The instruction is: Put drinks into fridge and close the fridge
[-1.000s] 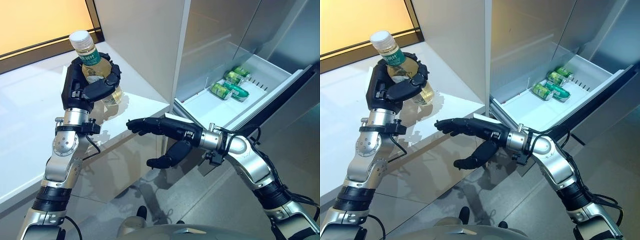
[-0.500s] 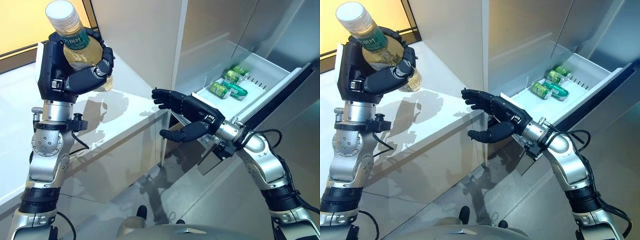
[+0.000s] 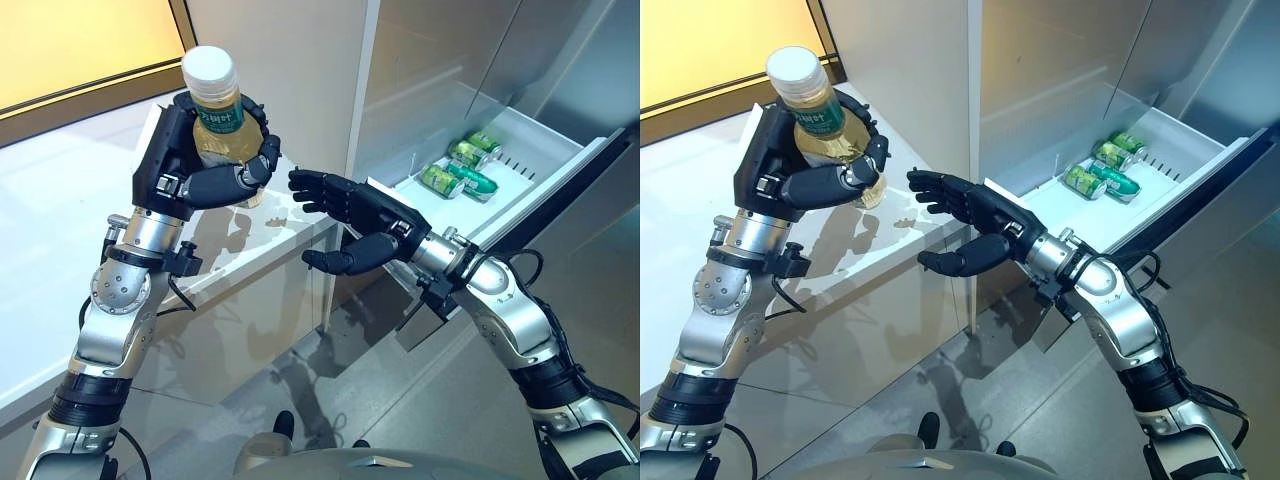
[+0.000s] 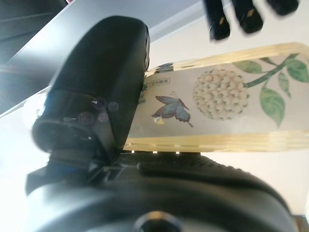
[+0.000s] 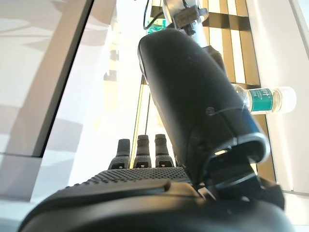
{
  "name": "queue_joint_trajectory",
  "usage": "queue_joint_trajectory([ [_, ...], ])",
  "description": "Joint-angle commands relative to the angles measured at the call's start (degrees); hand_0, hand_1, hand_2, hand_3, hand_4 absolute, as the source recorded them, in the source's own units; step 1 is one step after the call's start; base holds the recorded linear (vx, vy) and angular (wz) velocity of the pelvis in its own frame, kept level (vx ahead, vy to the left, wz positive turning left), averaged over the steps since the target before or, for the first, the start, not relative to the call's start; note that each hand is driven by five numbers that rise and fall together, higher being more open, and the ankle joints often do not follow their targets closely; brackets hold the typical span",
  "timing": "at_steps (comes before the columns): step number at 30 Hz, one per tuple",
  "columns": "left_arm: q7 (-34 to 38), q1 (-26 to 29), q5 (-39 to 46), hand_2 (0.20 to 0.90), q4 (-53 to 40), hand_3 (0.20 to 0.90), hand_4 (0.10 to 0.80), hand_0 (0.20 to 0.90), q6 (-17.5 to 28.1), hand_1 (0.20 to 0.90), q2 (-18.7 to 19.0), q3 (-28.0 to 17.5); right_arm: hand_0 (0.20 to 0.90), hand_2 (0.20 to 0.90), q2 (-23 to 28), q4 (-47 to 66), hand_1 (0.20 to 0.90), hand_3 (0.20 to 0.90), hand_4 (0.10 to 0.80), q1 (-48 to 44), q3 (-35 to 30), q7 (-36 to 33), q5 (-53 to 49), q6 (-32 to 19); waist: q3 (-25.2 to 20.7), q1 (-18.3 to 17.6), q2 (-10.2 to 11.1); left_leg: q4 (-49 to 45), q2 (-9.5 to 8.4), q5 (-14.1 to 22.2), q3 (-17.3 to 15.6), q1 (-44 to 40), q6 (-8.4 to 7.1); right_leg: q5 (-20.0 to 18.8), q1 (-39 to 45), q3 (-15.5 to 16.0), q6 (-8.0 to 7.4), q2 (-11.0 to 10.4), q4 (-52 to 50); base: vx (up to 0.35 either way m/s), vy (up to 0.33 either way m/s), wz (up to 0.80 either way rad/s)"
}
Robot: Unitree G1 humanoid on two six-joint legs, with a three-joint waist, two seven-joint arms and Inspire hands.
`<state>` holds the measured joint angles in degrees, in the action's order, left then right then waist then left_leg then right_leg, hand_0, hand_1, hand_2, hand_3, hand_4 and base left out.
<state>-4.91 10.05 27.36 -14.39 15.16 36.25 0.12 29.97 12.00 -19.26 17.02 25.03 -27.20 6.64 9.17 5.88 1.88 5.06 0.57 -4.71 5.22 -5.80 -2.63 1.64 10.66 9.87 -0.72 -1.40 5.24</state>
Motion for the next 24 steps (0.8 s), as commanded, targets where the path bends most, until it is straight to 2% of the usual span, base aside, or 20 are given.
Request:
queue_joint_trajectory([
  [1,0.6,9.2,3.9,0.3,-5.0,0.2,0.1,0.3,6.0,0.3,0.5,-0.9,0.9,0.9,-2.8,1.3,0.9,0.9,0.8,-7.6,1.2,-3.1,-4.1,-2.9,-7.0,-0.1,-0.2,-0.1,-4.96,4.6,1.1,-1.9,3.6,-3.0,-2.2,-0.1,-2.79,-1.1,-1.4,0.0,0.0,0.0],
  [15,-1.8,11.1,5.1,0.3,-5.1,0.2,0.1,0.3,3.7,0.3,-0.5,2.0,0.9,0.9,-5.6,-1.3,0.9,0.9,0.8,-13.8,4.6,-7.9,-4.8,-1.3,-7.0,0.8,-0.2,-0.2,-5.08,4.6,1.6,-2.0,3.8,-2.9,-2.0,0.0,-2.46,-1.1,-1.4,0.005,-0.001,0.01],
  [24,-2.9,12.2,6.4,0.3,-5.1,0.2,0.1,0.3,3.1,0.3,-1.4,3.7,0.9,0.9,-8.5,-3.3,0.9,0.9,0.8,-16.4,6.0,-10.6,-9.7,0.4,-7.1,1.3,-0.1,-0.3,-5.1,4.7,1.7,-2.0,3.96,-2.8,-1.9,0.1,-2.25,-1.0,-1.5,0.0,0.0,0.0],
])
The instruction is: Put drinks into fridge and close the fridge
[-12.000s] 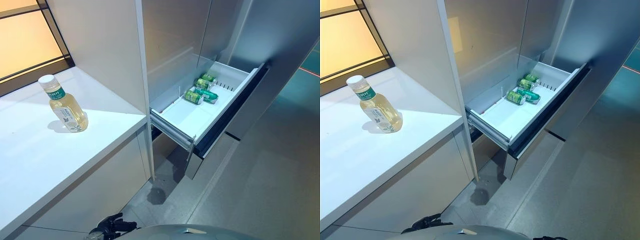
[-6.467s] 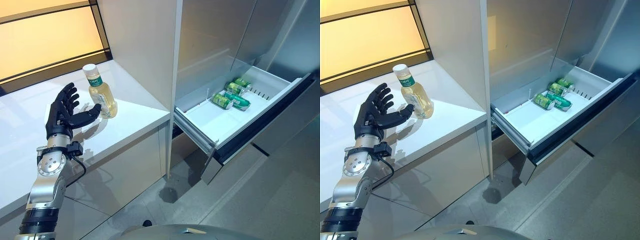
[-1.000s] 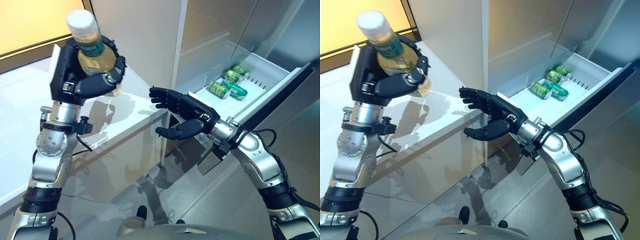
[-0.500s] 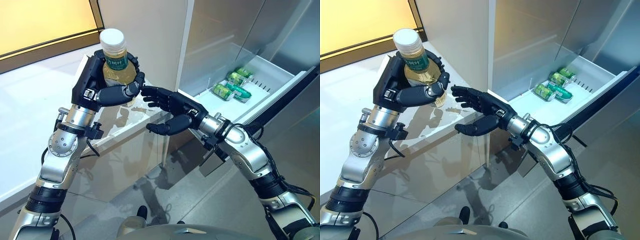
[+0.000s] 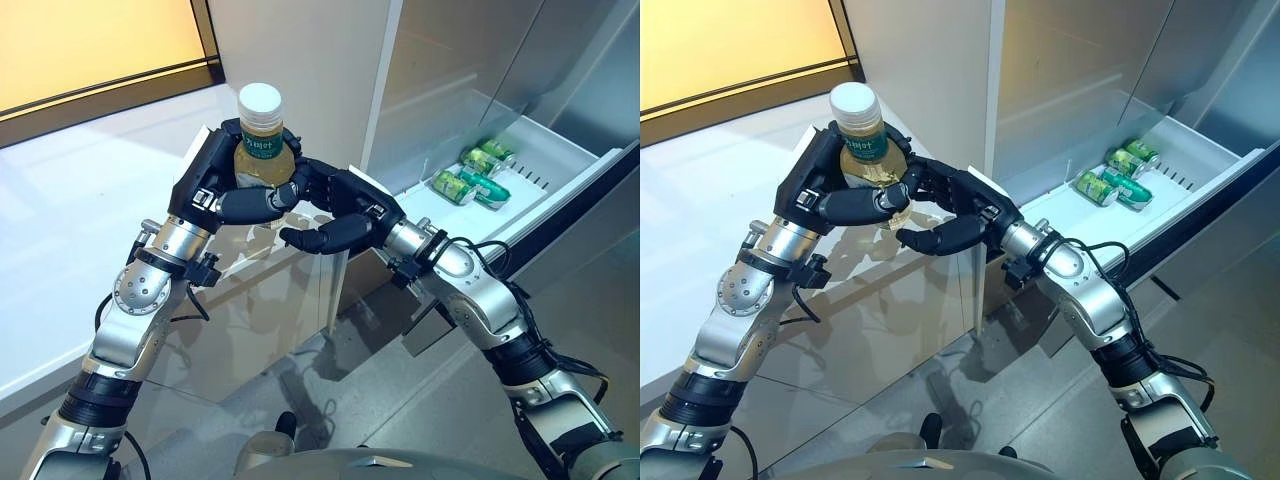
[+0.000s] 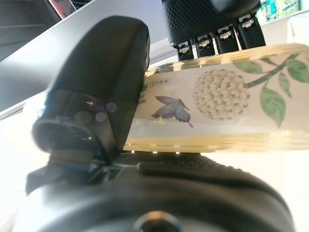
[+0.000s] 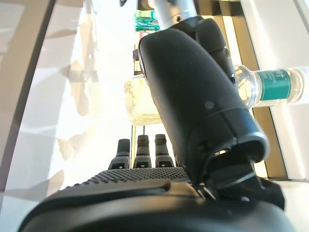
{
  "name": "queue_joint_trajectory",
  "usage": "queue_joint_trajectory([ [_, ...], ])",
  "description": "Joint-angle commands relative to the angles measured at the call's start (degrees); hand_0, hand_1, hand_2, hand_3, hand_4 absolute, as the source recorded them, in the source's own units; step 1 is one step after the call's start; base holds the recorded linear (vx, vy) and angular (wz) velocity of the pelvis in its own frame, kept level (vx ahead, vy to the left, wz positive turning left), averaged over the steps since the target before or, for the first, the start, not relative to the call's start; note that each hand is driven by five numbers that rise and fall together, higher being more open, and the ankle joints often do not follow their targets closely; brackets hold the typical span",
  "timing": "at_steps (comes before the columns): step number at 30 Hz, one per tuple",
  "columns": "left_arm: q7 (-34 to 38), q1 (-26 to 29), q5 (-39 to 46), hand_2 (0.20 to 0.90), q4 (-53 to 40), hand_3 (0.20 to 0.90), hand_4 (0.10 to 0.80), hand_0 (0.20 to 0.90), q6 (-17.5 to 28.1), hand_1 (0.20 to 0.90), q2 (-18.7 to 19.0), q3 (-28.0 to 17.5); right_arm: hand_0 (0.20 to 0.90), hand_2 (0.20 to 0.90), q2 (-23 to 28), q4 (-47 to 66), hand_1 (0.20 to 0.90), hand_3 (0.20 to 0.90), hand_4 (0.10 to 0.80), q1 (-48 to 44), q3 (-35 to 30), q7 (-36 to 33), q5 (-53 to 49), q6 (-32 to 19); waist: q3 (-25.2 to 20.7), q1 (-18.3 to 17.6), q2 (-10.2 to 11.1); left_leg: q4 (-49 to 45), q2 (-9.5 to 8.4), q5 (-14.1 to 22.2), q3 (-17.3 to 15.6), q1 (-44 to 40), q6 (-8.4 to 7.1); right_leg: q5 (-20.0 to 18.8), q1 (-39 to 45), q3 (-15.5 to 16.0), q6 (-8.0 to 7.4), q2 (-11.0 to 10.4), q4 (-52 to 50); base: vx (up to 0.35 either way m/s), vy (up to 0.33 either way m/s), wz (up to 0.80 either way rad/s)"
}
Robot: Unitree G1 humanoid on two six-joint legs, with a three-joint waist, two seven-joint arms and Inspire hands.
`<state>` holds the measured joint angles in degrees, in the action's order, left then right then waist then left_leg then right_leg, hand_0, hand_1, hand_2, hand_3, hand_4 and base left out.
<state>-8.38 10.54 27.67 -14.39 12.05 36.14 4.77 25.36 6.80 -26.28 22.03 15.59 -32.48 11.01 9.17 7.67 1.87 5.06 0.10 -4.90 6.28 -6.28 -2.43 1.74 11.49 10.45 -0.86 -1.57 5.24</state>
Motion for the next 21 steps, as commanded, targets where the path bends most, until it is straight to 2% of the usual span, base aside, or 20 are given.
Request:
queue_joint_trajectory([
  [1,0.5,11.7,6.2,0.3,-5.1,0.2,0.1,0.3,6.2,0.3,-1.3,-0.9,0.9,0.9,-4.0,1.8,0.9,0.9,0.8,-9.4,1.1,-1.3,-4.4,-4.0,-7.0,-0.4,-0.1,-0.3,-4.64,4.9,0.7,-1.6,3.77,-2.9,-2.7,-0.4,-2.1,-0.9,-1.5,0.0,0.0,0.0],
  [16,-1.0,13.2,8.4,0.3,-5.5,0.2,0.1,0.3,4.1,0.3,-2.4,1.7,0.9,0.9,-7.0,0.2,0.9,0.9,0.8,-12.4,4.6,-2.8,-6.1,-2.3,-7.2,0.1,-0.1,-0.3,-4.77,5.0,0.8,-1.8,3.99,-2.8,-2.3,-0.2,-1.87,-0.9,-1.3,0.003,0.0,0.01],
  [17,-1.1,13.2,8.5,0.3,-5.5,0.2,0.1,0.3,4.0,0.3,-2.5,1.9,0.827,0.827,-7.1,0.1,0.827,0.815,0.715,-12.5,4.8,-2.9,-6.4,-2.0,-7.2,0.2,-0.1,-0.3,-4.75,5.0,0.8,-1.8,3.97,-2.8,-2.4,-0.2,-1.88,-0.9,-1.3,0.0,0.0,0.0],
  [18,-1.1,13.3,8.6,0.3,-5.6,0.2,0.1,0.3,3.8,0.3,-2.5,2.0,0.641,0.641,-7.2,-0.2,0.641,0.598,0.498,-12.7,5.0,-3.1,-6.3,-2.0,-7.3,0.2,0.0,-0.3,-4.74,5.0,0.9,-1.7,3.96,-2.8,-2.4,-0.2,-1.9,-0.9,-1.3,0.0,0.0,0.0],
  [19,-1.2,13.4,8.7,0.3,-5.6,0.2,0.1,0.3,3.8,0.3,-2.6,2.0,0.533,0.533,-7.3,-0.3,0.533,0.472,0.372,-12.8,5.1,-2.9,-6.3,-1.9,-7.3,0.2,0.0,-0.3,-4.74,5.0,0.9,-1.7,3.98,-2.8,-2.4,-0.2,-1.88,-1.0,-1.3,0.0,0.0,0.0],
  [20,-1.3,13.4,8.7,0.3,-5.6,0.2,0.1,0.3,3.8,0.3,-2.7,2.1,0.3,0.3,-7.4,-0.4,0.3,0.2,0.1,-12.9,5.2,-2.9,-6.6,-1.7,-7.2,0.2,0.0,-0.3,-4.74,5.0,0.9,-1.8,3.99,-2.8,-2.4,-0.2,-1.87,-0.9,-1.3,0.0,0.0,0.0],
  [21,-1.3,13.3,8.8,0.3,-5.6,0.2,0.1,0.3,3.9,0.3,-2.7,2.1,0.3,0.3,-7.4,-0.4,0.3,0.2,0.1,-12.9,5.3,-2.9,-6.7,-1.8,-7.2,0.3,0.0,-0.3,-4.74,5.0,0.9,-1.8,3.99,-2.8,-2.4,-0.2,-1.87,-0.9,-1.3,0.0,0.0,0.0],
])
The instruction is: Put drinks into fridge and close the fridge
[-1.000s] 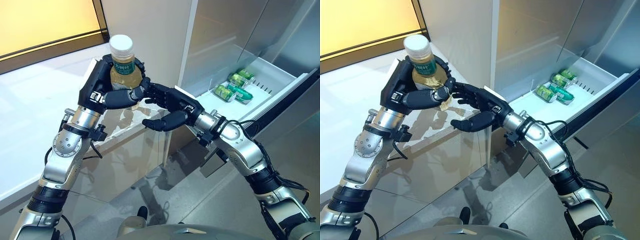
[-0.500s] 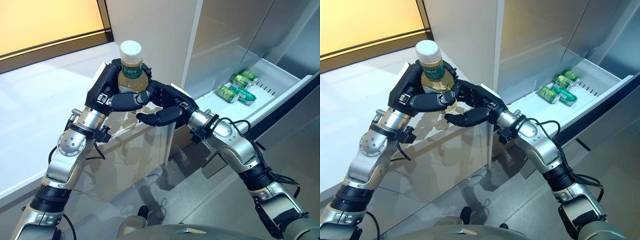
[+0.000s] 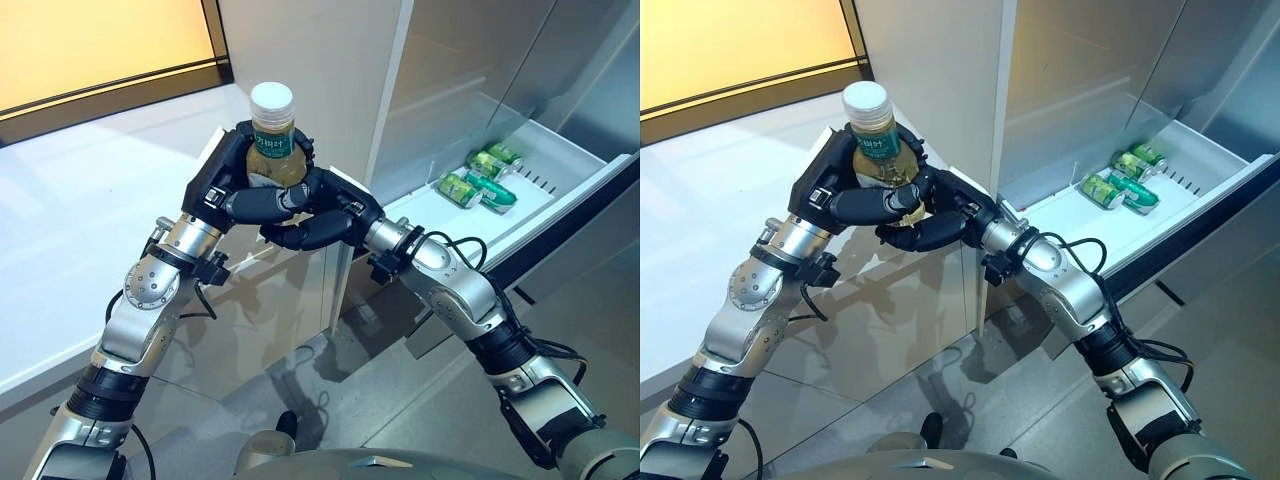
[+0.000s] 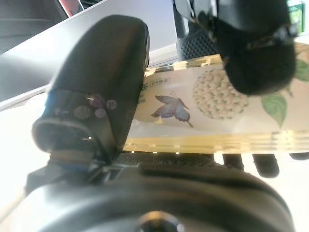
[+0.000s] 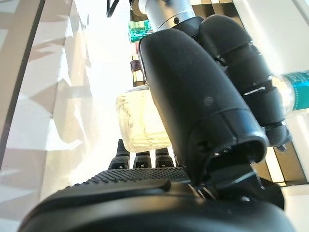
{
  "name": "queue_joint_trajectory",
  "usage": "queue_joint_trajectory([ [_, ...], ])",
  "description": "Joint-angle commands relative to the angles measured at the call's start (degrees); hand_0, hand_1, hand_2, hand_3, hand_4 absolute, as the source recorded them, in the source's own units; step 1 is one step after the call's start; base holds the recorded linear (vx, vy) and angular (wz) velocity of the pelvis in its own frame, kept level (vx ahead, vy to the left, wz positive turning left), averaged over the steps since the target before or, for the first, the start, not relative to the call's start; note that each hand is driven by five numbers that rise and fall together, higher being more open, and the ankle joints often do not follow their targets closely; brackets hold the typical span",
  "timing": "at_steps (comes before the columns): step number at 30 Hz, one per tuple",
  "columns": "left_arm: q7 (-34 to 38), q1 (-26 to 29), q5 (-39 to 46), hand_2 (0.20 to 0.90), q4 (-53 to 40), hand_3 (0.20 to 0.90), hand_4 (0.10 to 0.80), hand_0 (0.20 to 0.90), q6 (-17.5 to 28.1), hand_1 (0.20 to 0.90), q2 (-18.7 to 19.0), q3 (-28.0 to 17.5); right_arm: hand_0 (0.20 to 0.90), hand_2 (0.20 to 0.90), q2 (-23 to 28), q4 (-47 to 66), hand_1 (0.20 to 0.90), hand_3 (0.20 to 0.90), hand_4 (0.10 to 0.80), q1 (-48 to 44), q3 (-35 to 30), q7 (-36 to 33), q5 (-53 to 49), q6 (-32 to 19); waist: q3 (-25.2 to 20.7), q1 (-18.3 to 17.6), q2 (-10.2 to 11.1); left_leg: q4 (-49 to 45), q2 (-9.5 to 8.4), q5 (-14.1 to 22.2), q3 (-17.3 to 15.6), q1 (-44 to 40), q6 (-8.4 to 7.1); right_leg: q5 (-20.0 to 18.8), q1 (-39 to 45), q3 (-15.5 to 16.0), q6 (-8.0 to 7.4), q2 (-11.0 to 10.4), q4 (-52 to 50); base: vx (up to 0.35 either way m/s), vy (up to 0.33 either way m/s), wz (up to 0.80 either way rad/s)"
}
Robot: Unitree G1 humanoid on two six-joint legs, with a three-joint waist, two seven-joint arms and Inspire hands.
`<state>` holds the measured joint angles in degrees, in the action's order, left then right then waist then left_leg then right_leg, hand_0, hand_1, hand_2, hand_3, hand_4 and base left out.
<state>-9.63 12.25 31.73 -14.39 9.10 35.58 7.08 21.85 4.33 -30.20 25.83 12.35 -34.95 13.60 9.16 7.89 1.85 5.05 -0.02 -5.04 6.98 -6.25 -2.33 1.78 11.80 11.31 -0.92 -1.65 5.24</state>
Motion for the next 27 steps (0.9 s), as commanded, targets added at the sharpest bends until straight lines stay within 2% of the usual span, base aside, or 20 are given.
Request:
queue_joint_trajectory([
  [1,-0.2,11.7,4.7,0.3,-5.6,0.2,0.1,0.3,6.8,0.3,-2.2,-0.1,0.3,0.3,-4.2,1.9,0.3,0.2,0.1,-9.2,1.8,-0.1,-4.3,-4.5,-7.2,0.1,0.0,-0.3,-4.61,5.1,0.2,-1.8,3.89,-2.8,-2.7,-1.0,-1.81,-0.9,-1.3,0.0,0.0,0.0],
  [20,-1.4,12.3,5.7,0.3,-5.4,0.2,0.1,0.3,5.3,0.3,-2.0,0.4,0.3,0.3,-4.7,2.0,0.3,0.2,0.1,-10.5,1.9,-1.0,-5.1,-4.9,-7.5,0.1,0.0,-0.3,-4.61,5.0,0.1,-1.7,3.97,-3.0,-2.8,-1.3,-1.73,-0.8,-1.3,0.0,0.0,0.0],
  [21,-1.4,12.4,5.4,0.524,-5.4,0.461,0.361,0.524,5.1,0.524,-1.8,0.5,0.3,0.3,-4.5,2.0,0.3,0.2,0.1,-10.6,1.9,-1.1,-5.3,-5.1,-7.5,0.1,-0.1,-0.3,-4.63,5.0,0.0,-1.7,3.97,-3.0,-2.7,-1.2,-1.72,-0.8,-1.2,0.0,0.0,0.0],
  [22,-1.5,12.4,5.3,0.587,-5.4,0.535,0.435,0.587,5.1,0.587,-1.8,0.5,0.3,0.3,-4.5,2.1,0.3,0.2,0.1,-10.6,1.9,-1.1,-5.2,-5.1,-7.5,0.1,0.0,-0.3,-4.63,5.0,0.1,-1.7,3.96,-3.0,-2.8,-1.2,-1.72,-0.8,-1.2,0.0,0.0,0.0],
  [23,-1.4,12.5,4.9,0.9,-5.3,0.9,0.8,0.9,5.2,0.9,-1.7,0.5,0.3,0.3,-4.4,2.1,0.3,0.2,0.1,-10.6,1.8,-1.1,-5.0,-5.2,-7.5,0.0,0.0,-0.3,-4.62,5.0,0.0,-1.6,3.95,-3.0,-2.8,-1.2,-1.72,-0.8,-1.2,0.0,0.0,0.0],
  [27,-1.5,12.7,4.7,0.9,-5.1,0.9,0.8,0.9,5.5,0.9,-0.9,0.1,0.3,0.3,-3.9,2.2,0.3,0.2,0.1,-10.7,1.6,-1.3,-5.4,-5.3,-7.6,0.0,-0.1,-0.3,-4.58,5.0,-0.1,-1.6,3.92,-3.0,-2.8,-1.3,-1.73,-0.7,-1.2,0.0,0.0,0.0],
])
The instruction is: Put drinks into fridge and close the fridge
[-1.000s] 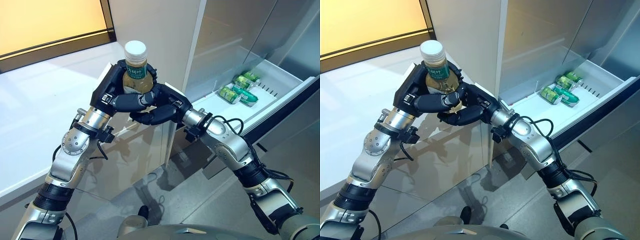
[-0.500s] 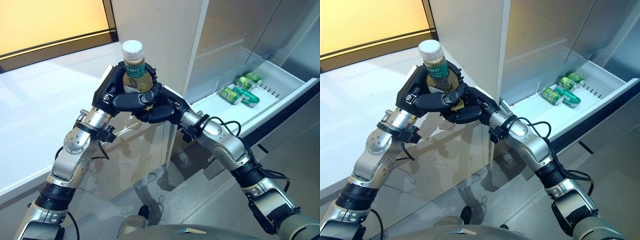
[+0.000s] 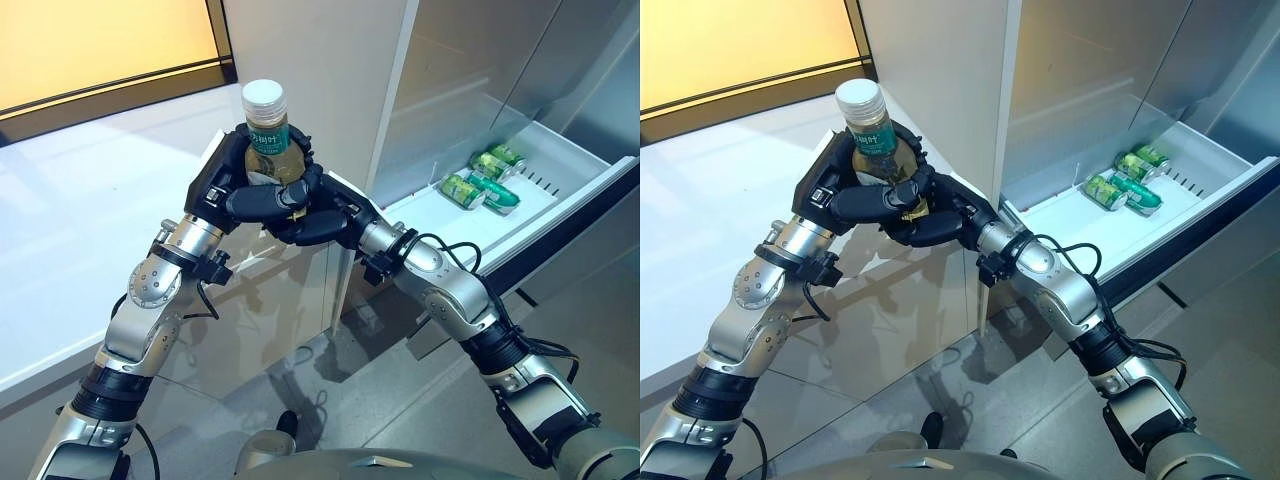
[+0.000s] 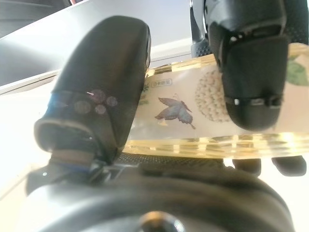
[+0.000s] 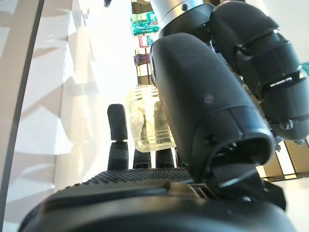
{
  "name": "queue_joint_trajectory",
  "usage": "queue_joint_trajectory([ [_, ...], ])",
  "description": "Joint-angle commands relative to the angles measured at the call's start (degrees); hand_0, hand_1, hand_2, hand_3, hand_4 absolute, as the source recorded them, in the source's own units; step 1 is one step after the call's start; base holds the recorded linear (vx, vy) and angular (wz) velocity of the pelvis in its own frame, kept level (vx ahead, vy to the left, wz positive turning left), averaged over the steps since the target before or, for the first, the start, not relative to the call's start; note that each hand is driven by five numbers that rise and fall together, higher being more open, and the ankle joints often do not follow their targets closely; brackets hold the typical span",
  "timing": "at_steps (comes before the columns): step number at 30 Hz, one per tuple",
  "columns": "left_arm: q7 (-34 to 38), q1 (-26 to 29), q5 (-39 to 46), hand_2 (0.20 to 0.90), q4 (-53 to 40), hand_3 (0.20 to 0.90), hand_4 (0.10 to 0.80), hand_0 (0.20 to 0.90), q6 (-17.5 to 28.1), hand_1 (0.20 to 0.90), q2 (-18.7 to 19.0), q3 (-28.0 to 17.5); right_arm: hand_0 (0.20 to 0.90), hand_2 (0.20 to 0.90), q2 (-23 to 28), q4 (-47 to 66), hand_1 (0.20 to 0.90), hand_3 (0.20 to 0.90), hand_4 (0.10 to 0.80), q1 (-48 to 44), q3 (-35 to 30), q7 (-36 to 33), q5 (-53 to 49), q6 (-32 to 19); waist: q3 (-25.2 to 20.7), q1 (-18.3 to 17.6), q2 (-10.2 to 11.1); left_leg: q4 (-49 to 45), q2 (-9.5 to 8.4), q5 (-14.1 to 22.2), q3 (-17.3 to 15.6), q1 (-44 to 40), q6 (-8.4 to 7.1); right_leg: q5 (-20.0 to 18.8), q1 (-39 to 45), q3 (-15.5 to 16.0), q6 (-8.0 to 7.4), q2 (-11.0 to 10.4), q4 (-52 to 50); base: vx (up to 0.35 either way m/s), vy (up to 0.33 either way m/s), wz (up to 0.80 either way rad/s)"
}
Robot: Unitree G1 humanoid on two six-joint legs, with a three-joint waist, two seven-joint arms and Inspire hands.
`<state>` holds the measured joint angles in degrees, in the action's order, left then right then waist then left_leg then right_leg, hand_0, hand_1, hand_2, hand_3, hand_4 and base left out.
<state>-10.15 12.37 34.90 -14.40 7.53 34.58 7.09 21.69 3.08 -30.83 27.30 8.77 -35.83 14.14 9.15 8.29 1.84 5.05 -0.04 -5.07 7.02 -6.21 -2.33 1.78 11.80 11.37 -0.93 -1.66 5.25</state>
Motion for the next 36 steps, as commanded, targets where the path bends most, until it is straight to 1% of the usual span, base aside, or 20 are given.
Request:
queue_joint_trajectory([
  [1,-0.7,12.6,1.3,0.9,-5.0,0.9,0.8,0.9,7.2,0.9,0.3,0.0,0.3,0.3,-3.5,3.5,0.3,0.2,0.1,-10.1,0.1,2.3,-4.7,-5.9,-7.6,-0.5,-0.1,-0.3,-4.53,5.1,-0.1,-1.7,3.91,-3.0,-2.9,-1.4,-1.73,-0.7,-1.2,0.0,0.0,0.0],
  [5,-0.4,12.8,1.7,0.9,-4.9,0.9,0.8,0.9,7.5,0.9,1.2,-0.7,0.3,0.3,-3.1,3.5,0.3,0.2,0.1,-10.1,-0.3,2.6,-4.8,-6.1,-7.7,-0.6,-0.2,-0.2,-4.5,5.0,-0.2,-1.6,3.91,-3.0,-2.9,-1.5,-1.65,-0.6,-1.1,0.0,0.0,0.0],
  [14,0.1,12.7,1.0,0.9,-4.3,0.9,0.8,0.9,7.8,0.9,1.8,-1.5,0.3,0.3,-2.9,3.8,0.3,0.2,0.1,-10.4,-1.4,2.3,-4.8,-7.0,-7.7,-0.6,-0.3,-0.2,-4.45,5.0,-0.2,-1.6,3.86,-3.1,-2.8,-1.6,-1.65,-0.6,-1.0,0.0,0.0,0.0],
  [21,2.8,11.2,0.3,0.9,-3.7,0.9,0.8,0.9,9.1,0.9,3.3,-4.4,0.3,0.3,-1.0,5.6,0.3,0.2,0.1,-10.7,-3.1,1.8,-4.3,-8.4,-7.9,-0.4,-0.3,-0.2,-4.37,4.8,-0.1,-1.4,3.73,-3.1,-2.9,-1.4,-1.62,-0.6,-1.0,0.0,0.0,0.0],
  [24,1.6,9.7,0.7,0.9,-3.3,0.9,0.8,0.9,9.5,0.9,3.8,-6.1,0.3,0.3,-0.1,6.8,0.3,0.2,0.1,-10.7,-4.5,1.7,-3.6,-9.2,-7.9,-0.3,-0.2,-0.2,-4.4,4.8,0.1,-1.4,3.76,-3.1,-3.0,-1.4,-1.61,-0.5,-1.0,0.0,0.0,0.0],
  [28,-2.1,6.0,2.6,0.9,-3.7,0.9,0.8,0.9,8.5,0.9,4.5,-9.0,0.3,0.3,2.7,9.5,0.3,0.2,0.1,-9.8,-7.3,2.4,-3.4,-10.4,-8.0,-0.2,-0.2,-0.1,-4.36,4.8,0.0,-1.2,3.73,-3.1,-3.1,-1.4,-1.67,-0.5,-0.9,0.0,0.0,0.0],
  [29,-2.5,5.7,2.9,0.9,-3.8,0.9,0.8,0.9,8.5,0.9,4.5,-9.2,0.3,0.3,2.9,9.7,0.3,0.2,0.1,-9.7,-7.5,2.4,-3.5,-10.4,-8.0,-0.2,-0.2,-0.1,-4.36,4.8,0.0,-1.2,3.73,-3.1,-3.1,-1.4,-1.68,-0.5,-0.9,0.0,0.0,0.0],
  [30,-3.5,4.4,4.1,0.9,-4.3,0.9,0.8,0.9,8.0,0.9,4.4,-10.1,0.3,0.3,4.0,10.8,0.3,0.2,0.1,-9.4,-8.7,2.8,-3.9,-10.8,-8.0,-0.2,-0.2,-0.1,-4.36,4.8,0.1,-1.1,3.73,-3.1,-3.1,-1.4,-1.65,-0.5,-0.9,-0.03,0.008,0.0],
  [33,-5.3,2.7,7.9,0.9,-4.2,0.9,0.8,0.9,7.4,0.9,4.1,-11.3,0.3,0.3,5.4,12.3,0.3,0.2,0.1,-8.5,-10.3,3.5,-4.0,-12.0,-8.1,-0.3,-0.2,-0.1,-4.37,4.8,0.1,-1.1,3.74,-3.2,-3.2,-1.5,-1.71,-0.5,-0.8,-0.039,0.005,0.0],
  [36,-8.4,1.1,13.1,0.9,-4.4,0.9,0.8,0.9,6.4,0.9,2.6,-11.9,0.3,0.3,6.2,13.7,0.3,0.2,0.1,-7.8,-12.0,4.0,-3.5,-13.0,-8.1,-0.4,-0.2,-0.1,-4.43,4.8,0.2,-1.0,3.8,-3.2,-3.3,-1.5,-1.73,-0.5,-0.8,-0.04,0.001,0.0],
])
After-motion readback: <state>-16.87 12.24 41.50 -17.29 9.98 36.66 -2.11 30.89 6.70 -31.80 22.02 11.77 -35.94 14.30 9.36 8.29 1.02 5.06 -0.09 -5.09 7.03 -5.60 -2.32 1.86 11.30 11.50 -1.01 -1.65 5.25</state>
